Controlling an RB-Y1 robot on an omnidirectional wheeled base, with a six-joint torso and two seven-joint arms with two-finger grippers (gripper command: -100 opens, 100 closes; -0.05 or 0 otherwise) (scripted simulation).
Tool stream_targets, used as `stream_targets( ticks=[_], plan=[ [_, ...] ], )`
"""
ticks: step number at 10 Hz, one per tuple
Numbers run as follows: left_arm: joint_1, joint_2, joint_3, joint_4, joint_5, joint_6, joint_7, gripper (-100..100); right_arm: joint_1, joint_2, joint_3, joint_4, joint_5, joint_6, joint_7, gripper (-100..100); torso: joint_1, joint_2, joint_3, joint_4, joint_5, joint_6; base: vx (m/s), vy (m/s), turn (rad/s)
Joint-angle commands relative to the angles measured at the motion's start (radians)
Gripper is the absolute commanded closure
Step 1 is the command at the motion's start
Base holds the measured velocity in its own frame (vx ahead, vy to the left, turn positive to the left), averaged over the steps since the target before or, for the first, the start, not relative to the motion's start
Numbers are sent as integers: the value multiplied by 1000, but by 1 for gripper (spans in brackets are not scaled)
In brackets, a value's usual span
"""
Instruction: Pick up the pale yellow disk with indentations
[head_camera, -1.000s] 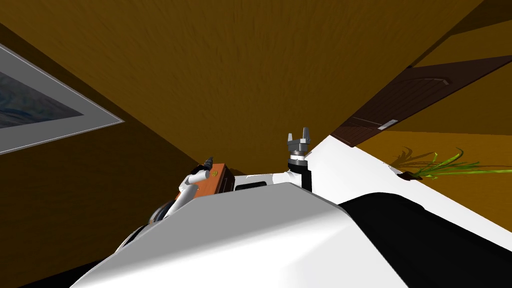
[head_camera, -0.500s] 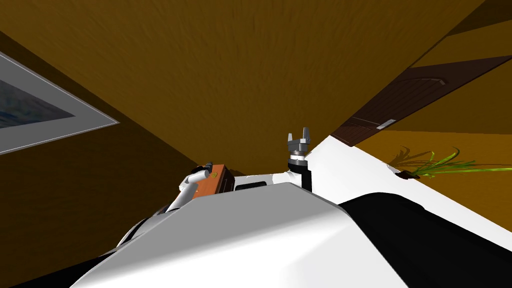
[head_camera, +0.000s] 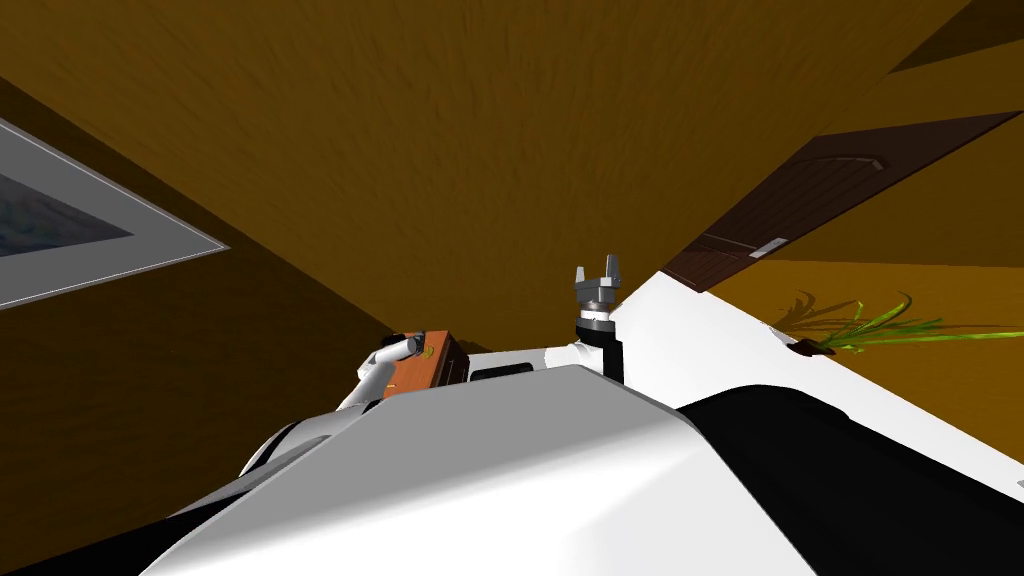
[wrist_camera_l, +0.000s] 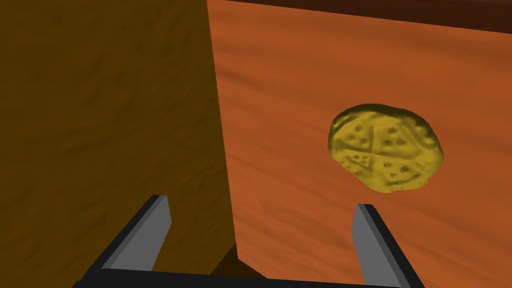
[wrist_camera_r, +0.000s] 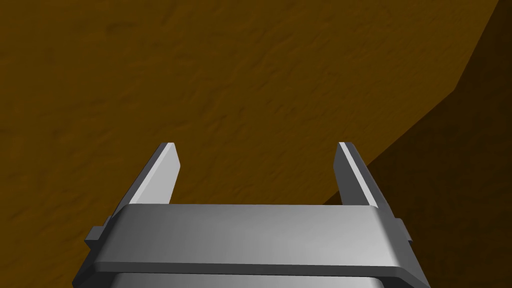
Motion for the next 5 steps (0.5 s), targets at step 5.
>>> stream_targets(
  ticks=[5],
  plan=[
    [-54,14,20,123,36,115,-25,-100,0,0,0,0,0,0,0,0,0,0,0,0,0,0,27,6,-11]
  ],
)
